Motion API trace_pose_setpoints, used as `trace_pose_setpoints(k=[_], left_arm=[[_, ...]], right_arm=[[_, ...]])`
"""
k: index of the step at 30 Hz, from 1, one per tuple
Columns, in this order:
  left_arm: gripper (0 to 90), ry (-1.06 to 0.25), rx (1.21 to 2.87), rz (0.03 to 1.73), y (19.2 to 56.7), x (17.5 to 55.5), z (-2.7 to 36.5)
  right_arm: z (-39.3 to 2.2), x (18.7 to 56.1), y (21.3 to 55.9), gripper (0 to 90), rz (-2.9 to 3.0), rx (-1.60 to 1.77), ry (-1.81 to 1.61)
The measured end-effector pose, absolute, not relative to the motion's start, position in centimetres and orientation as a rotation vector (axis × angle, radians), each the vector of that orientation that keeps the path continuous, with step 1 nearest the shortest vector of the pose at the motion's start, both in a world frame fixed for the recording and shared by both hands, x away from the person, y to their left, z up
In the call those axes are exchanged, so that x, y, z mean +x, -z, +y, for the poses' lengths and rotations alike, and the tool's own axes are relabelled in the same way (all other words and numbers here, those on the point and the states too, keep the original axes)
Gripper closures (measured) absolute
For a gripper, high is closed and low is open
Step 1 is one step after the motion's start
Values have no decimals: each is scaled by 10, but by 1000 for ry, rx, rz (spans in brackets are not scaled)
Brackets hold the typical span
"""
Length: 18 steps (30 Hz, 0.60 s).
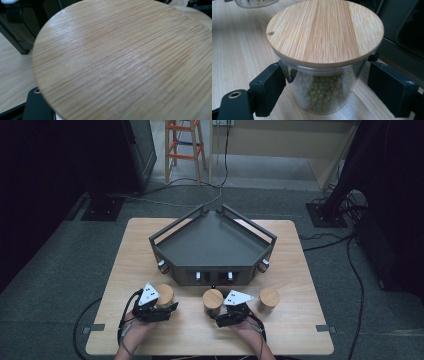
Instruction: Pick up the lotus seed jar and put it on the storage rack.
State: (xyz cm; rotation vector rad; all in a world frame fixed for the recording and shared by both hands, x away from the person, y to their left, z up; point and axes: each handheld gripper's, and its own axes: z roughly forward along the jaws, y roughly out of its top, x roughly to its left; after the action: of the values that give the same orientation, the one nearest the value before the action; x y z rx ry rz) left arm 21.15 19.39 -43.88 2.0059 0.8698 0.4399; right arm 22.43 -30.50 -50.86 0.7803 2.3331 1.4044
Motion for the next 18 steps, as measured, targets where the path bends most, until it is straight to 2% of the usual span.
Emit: trace_pose_setpoints(k=[18], left_arm=[[255,-436,2009,832,416,224,188]], right_arm=[[-305,224,509,150,2333,780,-1404]])
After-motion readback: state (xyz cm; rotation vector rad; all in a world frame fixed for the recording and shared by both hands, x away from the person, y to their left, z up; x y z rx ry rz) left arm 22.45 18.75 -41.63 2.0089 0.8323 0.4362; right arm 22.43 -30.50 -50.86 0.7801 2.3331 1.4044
